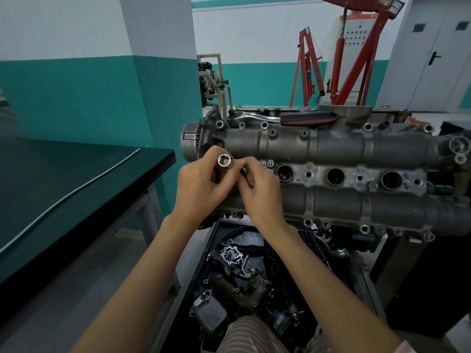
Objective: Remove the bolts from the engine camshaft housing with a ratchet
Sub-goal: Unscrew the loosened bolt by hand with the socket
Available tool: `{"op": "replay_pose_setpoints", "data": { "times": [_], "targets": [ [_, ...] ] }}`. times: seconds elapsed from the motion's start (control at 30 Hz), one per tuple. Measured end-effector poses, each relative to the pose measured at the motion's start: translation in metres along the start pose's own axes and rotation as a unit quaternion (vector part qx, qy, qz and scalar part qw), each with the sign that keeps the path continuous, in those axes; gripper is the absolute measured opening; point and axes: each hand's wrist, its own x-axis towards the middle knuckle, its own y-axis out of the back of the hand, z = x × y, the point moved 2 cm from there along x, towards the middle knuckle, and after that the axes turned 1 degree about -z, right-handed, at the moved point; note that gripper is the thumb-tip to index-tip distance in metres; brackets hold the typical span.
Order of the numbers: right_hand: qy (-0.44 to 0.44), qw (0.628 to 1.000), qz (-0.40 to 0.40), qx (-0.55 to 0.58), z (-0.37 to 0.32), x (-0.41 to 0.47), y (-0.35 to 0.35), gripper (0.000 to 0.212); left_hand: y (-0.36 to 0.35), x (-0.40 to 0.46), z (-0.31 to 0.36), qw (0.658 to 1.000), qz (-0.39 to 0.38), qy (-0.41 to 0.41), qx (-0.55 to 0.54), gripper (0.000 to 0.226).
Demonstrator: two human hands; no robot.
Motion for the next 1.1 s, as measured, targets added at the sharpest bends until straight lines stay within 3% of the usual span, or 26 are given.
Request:
{"op": "replay_pose_setpoints", "data": {
  "times": [0.1, 0.23, 0.37, 0.47, 0.6, 0.77, 0.87, 0.97, 1.1],
  "targets": [
    [0.012, 1.000, -0.001, -0.003, -0.0017, 0.0005, 0.0005, 0.019, 0.0004, -0.0005, -0.0006, 1.000, -0.011, -0.007, 0.002, 0.021],
    [0.006, 1.000, -0.001, -0.011, -0.0012, 0.0008, 0.0002, 0.025, -0.0011, 0.0005, -0.0033, 1.000, 0.007, 0.017, 0.011, 0.033],
    [-0.019, 1.000, -0.004, -0.014, 0.0013, 0.0006, -0.0010, 0.011, -0.0012, 0.0014, -0.0026, 1.000, 0.007, 0.010, 0.003, 0.042],
    [-0.013, 1.000, -0.008, 0.003, 0.0012, -0.0003, -0.0007, 0.007, -0.0004, 0.0005, -0.0017, 1.000, 0.004, 0.000, -0.001, 0.034],
    [0.012, 1.000, -0.005, 0.003, -0.0015, -0.0002, 0.0010, 0.018, 0.0001, -0.0005, -0.0019, 1.000, -0.009, -0.008, 0.002, 0.020],
    [-0.003, 1.000, -0.002, -0.018, -0.0014, 0.0002, 0.0003, 0.026, -0.0013, 0.0012, -0.0047, 1.000, 0.010, 0.002, 0.013, 0.036],
    [-0.012, 1.000, -0.004, -0.016, 0.0000, 0.0003, -0.0002, 0.009, -0.0020, 0.0010, -0.0037, 1.000, 0.010, 0.000, 0.013, 0.041],
    [-0.013, 1.000, -0.011, -0.005, 0.0009, -0.0004, -0.0005, 0.003, -0.0009, 0.0006, -0.0029, 1.000, 0.006, 0.002, 0.003, 0.035],
    [0.011, 1.000, -0.018, 0.007, -0.0026, -0.0002, 0.0003, 0.019, 0.0000, -0.0007, -0.0024, 1.000, -0.008, -0.012, 0.001, 0.018]
  ]
}}
